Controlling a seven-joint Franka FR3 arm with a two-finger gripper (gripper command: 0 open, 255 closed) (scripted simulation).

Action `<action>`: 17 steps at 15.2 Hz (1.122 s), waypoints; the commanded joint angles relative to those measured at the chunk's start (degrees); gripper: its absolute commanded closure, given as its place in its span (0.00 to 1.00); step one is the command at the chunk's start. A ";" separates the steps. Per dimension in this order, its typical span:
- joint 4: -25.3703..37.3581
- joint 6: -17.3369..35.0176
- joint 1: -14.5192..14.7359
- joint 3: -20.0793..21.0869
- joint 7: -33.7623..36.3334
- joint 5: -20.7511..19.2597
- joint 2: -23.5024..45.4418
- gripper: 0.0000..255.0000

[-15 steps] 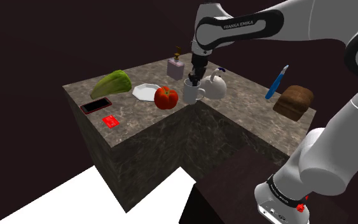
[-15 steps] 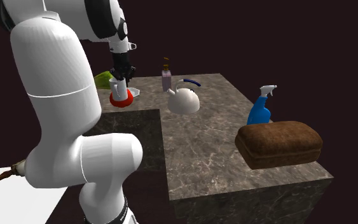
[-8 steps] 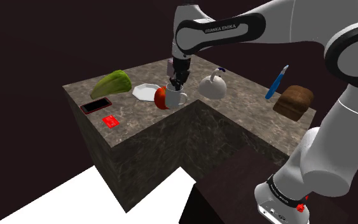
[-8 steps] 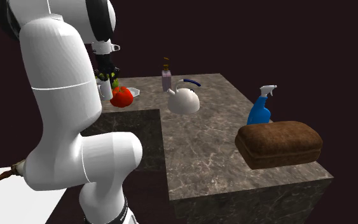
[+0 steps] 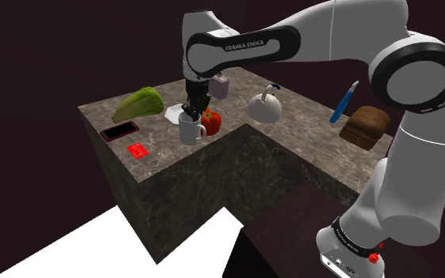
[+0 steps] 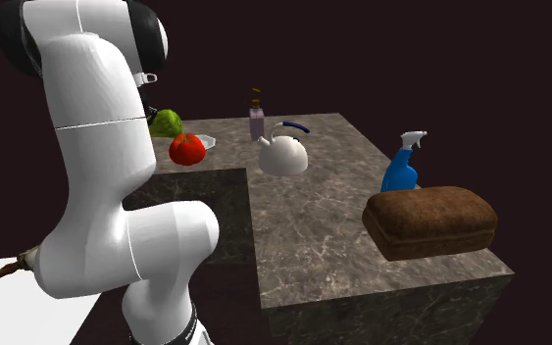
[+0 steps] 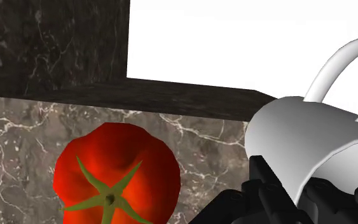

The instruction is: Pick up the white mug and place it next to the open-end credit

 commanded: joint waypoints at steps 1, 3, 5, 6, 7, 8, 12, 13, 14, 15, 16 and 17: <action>4.15 -1.10 1.19 0.65 1.94 -0.13 3.03 1.00; 8.38 -2.11 2.50 1.26 3.87 -0.33 6.25 1.00; 13.16 -3.39 3.84 1.79 5.72 -0.56 9.74 1.00; 15.79 -4.14 4.53 2.01 6.61 -0.68 11.61 1.00; 18.61 -5.00 5.22 2.22 7.48 -0.82 13.58 1.00; 21.66 -5.96 5.93 2.40 8.33 -0.95 15.66 1.00; 33.53 -9.56 8.39 2.84 10.98 -1.40 23.91 1.00; 32.69 -8.76 8.38 2.84 10.99 -1.40 23.87 1.00; 31.98 -8.02 8.37 2.83 10.98 -1.40 23.91 1.00; 31.26 -7.27 8.36 2.83 10.99 -1.40 23.94 1.00; 30.57 -6.53 8.35 2.83 10.99 -1.41 23.99 1.00; 29.92 -5.80 8.34 2.83 10.99 -1.41 24.06 1.00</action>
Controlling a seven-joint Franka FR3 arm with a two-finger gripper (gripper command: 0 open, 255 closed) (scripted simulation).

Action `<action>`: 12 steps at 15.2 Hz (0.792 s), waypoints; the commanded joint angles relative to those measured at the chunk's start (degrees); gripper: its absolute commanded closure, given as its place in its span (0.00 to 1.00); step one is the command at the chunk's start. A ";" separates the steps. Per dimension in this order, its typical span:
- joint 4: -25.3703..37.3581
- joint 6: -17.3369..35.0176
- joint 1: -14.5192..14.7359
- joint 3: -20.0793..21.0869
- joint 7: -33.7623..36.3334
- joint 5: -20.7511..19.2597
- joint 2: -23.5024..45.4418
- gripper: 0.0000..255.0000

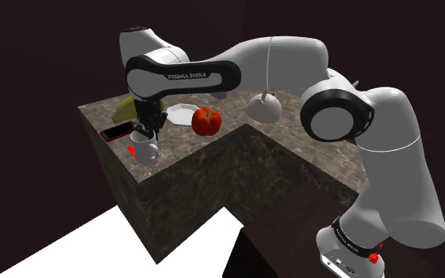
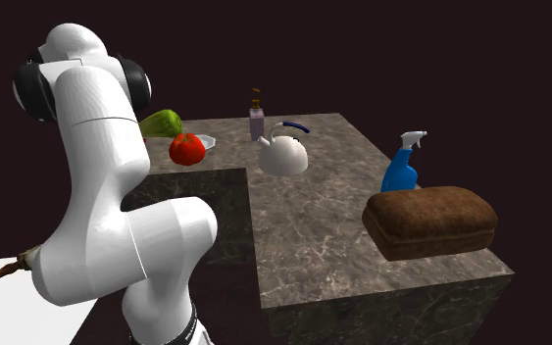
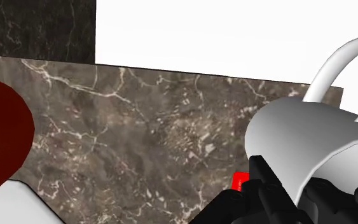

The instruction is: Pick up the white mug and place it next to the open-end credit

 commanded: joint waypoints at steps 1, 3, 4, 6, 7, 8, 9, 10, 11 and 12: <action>-1.58 1.56 -0.01 0.00 0.03 0.00 -0.06 1.00; -2.76 2.95 -0.03 -0.01 0.03 -0.01 0.16 1.00; -3.30 3.63 -0.03 -0.01 0.03 -0.02 0.30 1.00; -3.98 4.49 -0.04 -0.02 0.03 -0.03 0.48 1.00; -3.97 4.49 -0.04 -0.02 0.03 -0.03 0.49 1.00; -3.97 4.49 -0.04 -0.02 0.03 -0.03 0.49 1.00; -3.96 4.49 -0.04 -0.02 0.03 -0.03 0.49 1.00; -3.96 4.49 -0.04 -0.02 0.03 -0.03 0.49 1.00; -3.96 4.49 -0.04 -0.02 0.03 -0.03 0.49 1.00; -3.96 4.49 -0.04 -0.02 0.03 -0.03 0.49 1.00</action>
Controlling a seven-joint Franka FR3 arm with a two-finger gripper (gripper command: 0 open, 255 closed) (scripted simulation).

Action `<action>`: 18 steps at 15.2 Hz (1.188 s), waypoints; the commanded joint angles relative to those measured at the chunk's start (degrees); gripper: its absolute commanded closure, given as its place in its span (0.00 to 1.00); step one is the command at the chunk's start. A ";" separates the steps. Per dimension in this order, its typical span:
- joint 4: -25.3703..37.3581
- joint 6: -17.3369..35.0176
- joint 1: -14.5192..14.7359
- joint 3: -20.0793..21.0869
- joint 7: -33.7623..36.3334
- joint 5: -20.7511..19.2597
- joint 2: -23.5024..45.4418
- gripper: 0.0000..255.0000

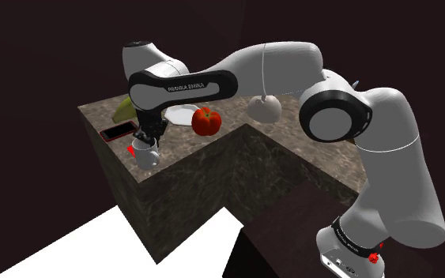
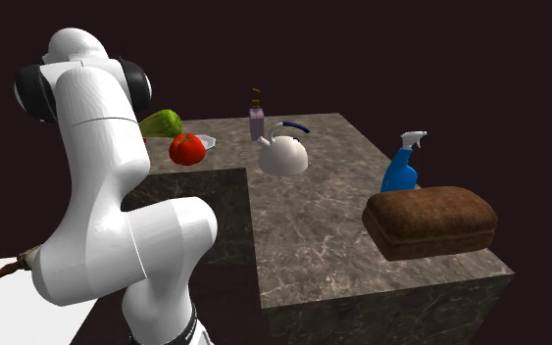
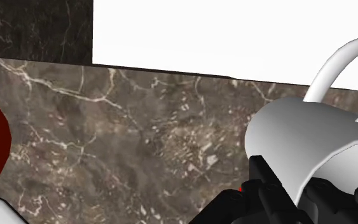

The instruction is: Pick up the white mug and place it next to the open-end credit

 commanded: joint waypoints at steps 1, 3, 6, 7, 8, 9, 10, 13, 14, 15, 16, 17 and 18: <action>0.00 0.01 0.00 0.00 0.00 0.00 0.00 1.00; 0.00 0.01 0.00 0.00 0.00 0.00 0.00 0.00; 0.00 0.01 0.00 0.00 0.00 0.00 0.00 0.00; 0.00 0.01 0.00 0.00 0.00 0.00 0.00 0.00; 1.56 -1.77 0.01 0.01 -0.02 0.01 -0.22 0.00; 3.30 -3.63 0.03 0.01 -0.03 0.02 -0.34 0.00; 5.25 -5.56 0.05 0.02 -0.05 0.03 -0.32 0.00; 6.93 -7.14 0.07 0.02 -0.06 0.03 -0.23 0.00; 6.95 -7.15 0.07 0.02 -0.06 0.03 -0.22 0.00; 6.95 -7.15 0.07 0.02 -0.06 0.03 -0.21 0.00; 6.95 -7.15 0.07 0.02 -0.06 0.03 -0.21 0.00; 6.95 -7.15 0.07 0.02 -0.06 0.03 -0.21 0.00; 6.95 -7.15 0.07 0.02 -0.06 0.03 -0.21 0.00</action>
